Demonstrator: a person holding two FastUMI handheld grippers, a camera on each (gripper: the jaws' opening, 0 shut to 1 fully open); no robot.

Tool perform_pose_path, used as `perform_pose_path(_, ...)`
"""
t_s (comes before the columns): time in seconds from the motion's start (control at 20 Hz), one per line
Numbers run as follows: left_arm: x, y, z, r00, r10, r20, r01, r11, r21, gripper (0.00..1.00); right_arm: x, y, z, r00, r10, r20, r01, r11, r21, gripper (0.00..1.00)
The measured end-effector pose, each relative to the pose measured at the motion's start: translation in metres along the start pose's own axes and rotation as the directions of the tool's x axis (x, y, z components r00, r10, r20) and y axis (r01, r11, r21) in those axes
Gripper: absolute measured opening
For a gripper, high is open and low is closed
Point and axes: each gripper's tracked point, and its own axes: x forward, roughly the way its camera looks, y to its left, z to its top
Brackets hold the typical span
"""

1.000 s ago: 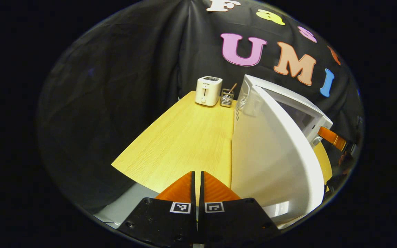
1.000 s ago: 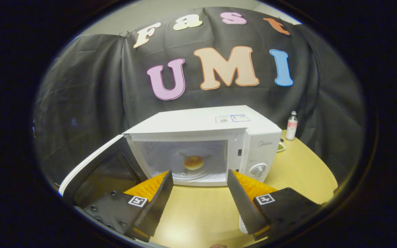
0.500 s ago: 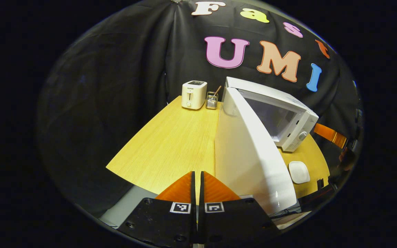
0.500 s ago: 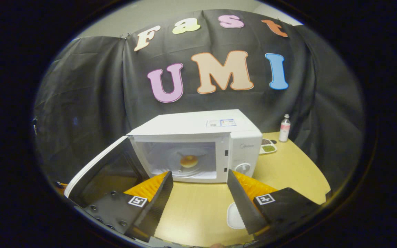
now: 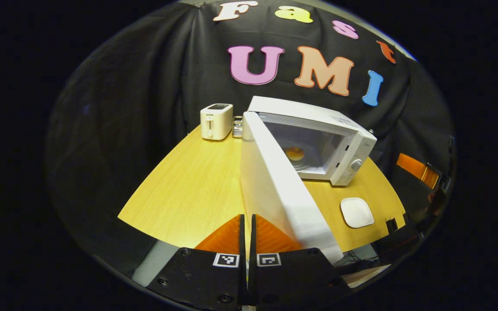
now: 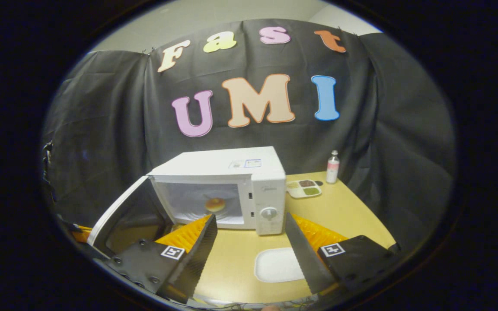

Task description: Open the microwave oven with the left hand, put the food in, and close the microwave oven.

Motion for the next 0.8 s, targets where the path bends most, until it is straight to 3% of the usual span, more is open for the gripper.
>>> perform_pose_path(0.1,0.005,-0.017,0.003,1.0,-0.025,-0.003,0.025,0.999,0.022,0.01,-0.008,-0.015,0.0,1.0,-0.021,-0.005,0.021,1.0,0.005,0.92)
perform_pose_path(0.15,0.009,-0.024,0.005,0.999,-0.032,-0.005,0.032,0.999,0.03,0.01,-0.011,-0.024,0.0,1.0,-0.03,-0.006,0.03,1.0,0.007,0.98)
perform_pose_path(0.25,0.015,-0.04,0.011,0.999,-0.047,-0.002,0.047,0.998,0.037,0.01,-0.016,-0.044,-0.001,0.998,-0.058,-0.013,0.058,0.998,0.012,0.98)
perform_pose_path(0.3,0.02,-0.048,0.014,0.998,-0.056,-0.001,0.056,0.998,0.036,0.01,-0.018,-0.052,-0.003,0.998,-0.067,-0.021,0.067,0.998,0.019,0.92)
perform_pose_path(0.8,0.057,-0.142,0.044,0.989,-0.14,0.053,0.138,0.99,0.03,0.01,-0.026,-0.11,-0.009,0.993,-0.1,-0.056,0.105,0.99,0.091,0.92)
